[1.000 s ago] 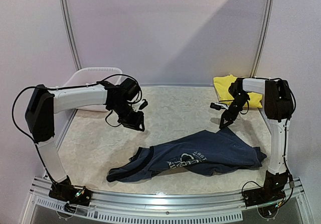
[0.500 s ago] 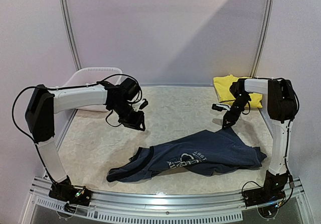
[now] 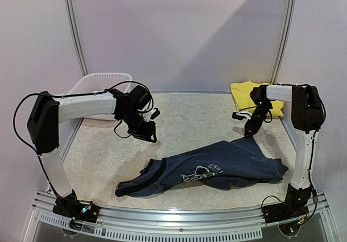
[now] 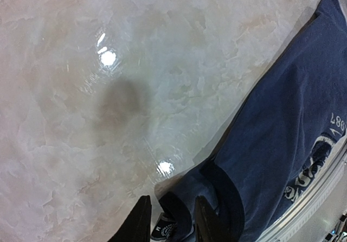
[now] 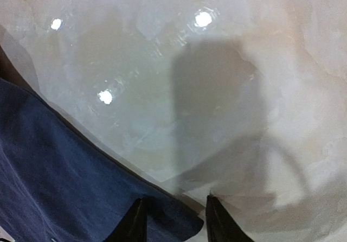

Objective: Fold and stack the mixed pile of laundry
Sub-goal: Adjust the crumpled tank top at the center of the board.

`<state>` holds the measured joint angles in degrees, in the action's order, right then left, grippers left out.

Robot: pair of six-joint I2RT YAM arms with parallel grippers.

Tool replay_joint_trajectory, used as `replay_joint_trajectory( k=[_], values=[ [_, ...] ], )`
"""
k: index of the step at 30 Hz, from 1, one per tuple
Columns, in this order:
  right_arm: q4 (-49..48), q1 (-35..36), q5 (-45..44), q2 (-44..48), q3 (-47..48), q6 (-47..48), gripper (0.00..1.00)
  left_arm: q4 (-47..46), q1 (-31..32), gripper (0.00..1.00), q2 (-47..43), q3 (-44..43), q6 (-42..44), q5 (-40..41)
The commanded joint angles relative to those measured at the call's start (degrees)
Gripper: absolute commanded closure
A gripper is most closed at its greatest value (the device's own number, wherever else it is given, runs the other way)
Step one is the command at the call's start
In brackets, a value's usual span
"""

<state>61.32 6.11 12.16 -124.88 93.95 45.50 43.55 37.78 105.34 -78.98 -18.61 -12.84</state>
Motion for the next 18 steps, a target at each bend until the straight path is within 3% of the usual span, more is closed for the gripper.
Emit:
replay_joint_trajectory(
  k=[1,7,11,16,18],
  values=[
    [-1.99,-0.92,-4.63,0.51,-2.19,0.81,0.6,-1.16,-0.85,0.72,-1.35,0.82,0.54,0.1],
    [-2.36,-1.19,-5.26,2.02,-2.73,1.15,0.61,-1.45,-0.87,0.72,-1.0,0.68,0.8,-0.12],
    [-1.4,-1.19,-4.71,1.03,-2.89,1.26,0.73,-1.82,-0.95,0.72,-0.84,0.88,0.79,-0.24],
    [-1.15,-1.55,-2.89,0.82,-2.08,0.63,0.99,-3.16,-1.36,0.72,-0.35,1.16,1.34,-0.01],
    [-1.21,-2.26,-2.12,1.77,-0.6,-0.25,1.0,-3.86,-1.81,0.71,0.92,0.63,2.03,0.08]
  ],
)
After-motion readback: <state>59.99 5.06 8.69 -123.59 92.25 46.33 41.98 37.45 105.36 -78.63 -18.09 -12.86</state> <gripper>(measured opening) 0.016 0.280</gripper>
